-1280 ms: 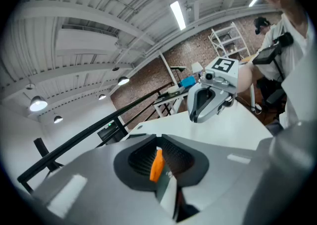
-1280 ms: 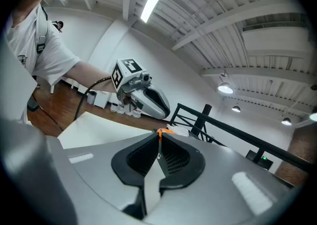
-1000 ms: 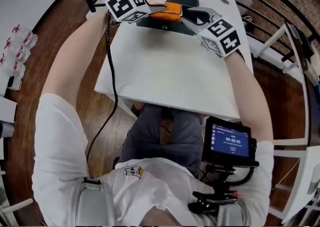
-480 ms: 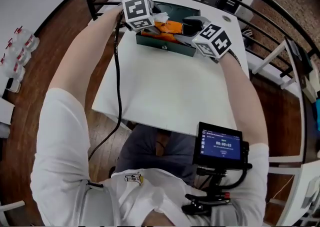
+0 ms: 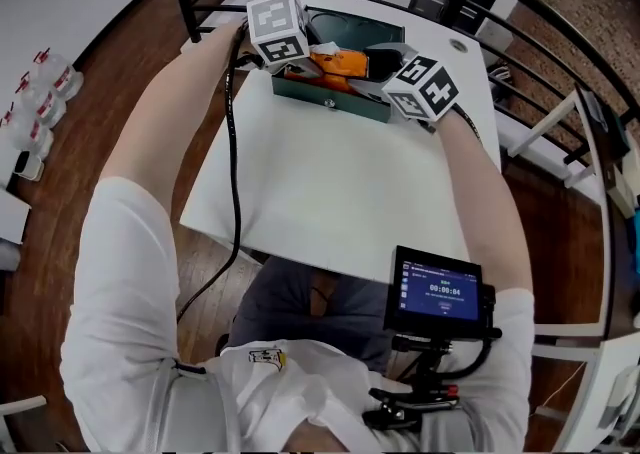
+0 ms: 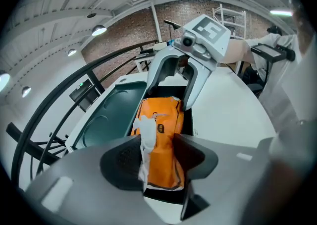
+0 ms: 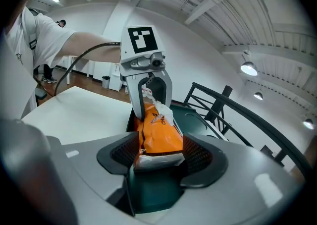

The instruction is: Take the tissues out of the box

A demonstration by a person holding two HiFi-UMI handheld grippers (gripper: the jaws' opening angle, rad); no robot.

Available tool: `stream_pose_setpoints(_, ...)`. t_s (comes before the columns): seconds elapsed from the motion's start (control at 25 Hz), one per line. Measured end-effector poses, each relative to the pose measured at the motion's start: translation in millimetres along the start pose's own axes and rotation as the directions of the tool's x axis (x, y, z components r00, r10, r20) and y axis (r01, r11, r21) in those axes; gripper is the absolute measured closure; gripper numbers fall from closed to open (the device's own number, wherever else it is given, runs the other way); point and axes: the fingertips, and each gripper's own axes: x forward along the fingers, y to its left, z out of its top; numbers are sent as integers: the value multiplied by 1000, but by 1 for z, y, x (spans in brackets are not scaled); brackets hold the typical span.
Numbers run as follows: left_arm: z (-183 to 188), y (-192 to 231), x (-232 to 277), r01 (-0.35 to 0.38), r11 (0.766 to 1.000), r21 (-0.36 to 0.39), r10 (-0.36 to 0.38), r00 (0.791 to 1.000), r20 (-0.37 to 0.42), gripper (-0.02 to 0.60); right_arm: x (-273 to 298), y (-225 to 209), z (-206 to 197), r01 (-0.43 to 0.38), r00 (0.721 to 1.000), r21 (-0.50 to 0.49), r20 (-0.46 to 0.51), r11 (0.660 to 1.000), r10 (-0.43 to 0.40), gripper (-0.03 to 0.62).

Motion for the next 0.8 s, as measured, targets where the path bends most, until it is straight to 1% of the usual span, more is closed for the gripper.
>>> stream_pose_setpoints(0.12, 0, 0, -1, 15, 999, -33, -15, 1000, -4, 411, 1, 0, 0, 5, 1000, 3, 8, 1000, -5, 324)
stream_pose_setpoints(0.32, 4, -1, -5, 6, 1000, -17, -6, 1000, 5, 439, -1, -1, -1, 16, 1000, 1, 9, 1000, -16, 326)
stream_pose_setpoints(0.4, 7, -1, -8, -12, 1000, -3, 12, 1000, 11, 442, -2, -2, -1, 21, 1000, -5, 4, 1000, -21, 326)
stream_pose_setpoints(0.6, 23, 1, -23, -66, 996, 53, 64, 996, 55, 454, -7, -4, 3, 47, 999, -20, 9, 999, -47, 330)
stream_pose_setpoints(0.8, 34, -2, -38, -108, 991, 78, 102, 992, 78, 466, -11, -2, 11, 56, 998, -24, 10, 998, -56, 362)
